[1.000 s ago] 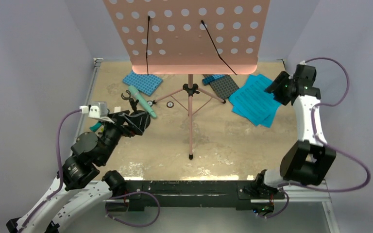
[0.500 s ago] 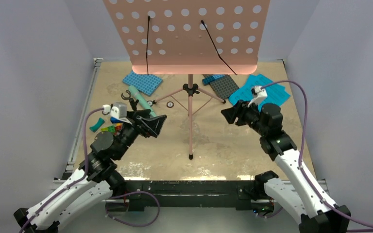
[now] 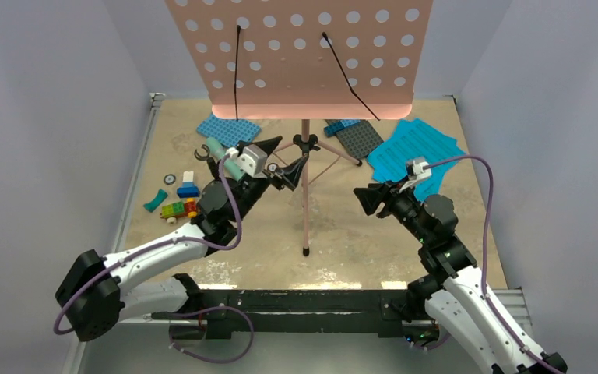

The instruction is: Pack up the instrument practice props

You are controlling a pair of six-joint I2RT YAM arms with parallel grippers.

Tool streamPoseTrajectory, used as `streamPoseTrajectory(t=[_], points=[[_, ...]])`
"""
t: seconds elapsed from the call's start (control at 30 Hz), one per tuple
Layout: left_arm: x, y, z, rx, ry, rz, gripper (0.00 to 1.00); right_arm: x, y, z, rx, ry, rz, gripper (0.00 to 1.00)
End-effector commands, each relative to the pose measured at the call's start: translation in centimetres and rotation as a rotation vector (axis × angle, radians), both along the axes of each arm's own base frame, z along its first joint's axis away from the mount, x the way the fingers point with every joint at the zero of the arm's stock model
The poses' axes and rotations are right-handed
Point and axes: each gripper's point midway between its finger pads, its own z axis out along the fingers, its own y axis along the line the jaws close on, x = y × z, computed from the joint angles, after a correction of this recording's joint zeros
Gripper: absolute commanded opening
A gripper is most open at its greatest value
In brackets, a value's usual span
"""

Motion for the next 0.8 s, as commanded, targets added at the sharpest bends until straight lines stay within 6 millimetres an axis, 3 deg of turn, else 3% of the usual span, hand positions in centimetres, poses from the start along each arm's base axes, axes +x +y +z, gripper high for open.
streamPoseTrajectory(t=[0.0, 0.1, 0.37, 0.53, 0.77], points=[[1.0, 0.6, 9.4, -0.112, -0.285, 0.099, 0.81, -0.6, 0.7, 1.0, 0.042, -0.040, 0.036, 0.57], [2.6, -0.6, 10.1, -0.105, -0.287, 0.116, 0.81, -0.8, 0.6, 0.9, 0.041, -0.035, 0.038, 0.56], [5.7, -3.0, 9.6, -0.107, -0.248, 0.132, 0.80, -1.3, 0.8, 1.9, 0.070, -0.052, 0.054, 0.56], [7.6, -3.3, 9.5, -0.136, -0.253, 0.196, 0.76, -1.4, 1.1, 2.3, 0.080, -0.057, 0.068, 0.56], [8.5, -3.1, 10.8, -0.187, -0.285, 0.246, 0.66, -1.2, 1.1, 1.5, 0.075, -0.050, 0.063, 0.56]])
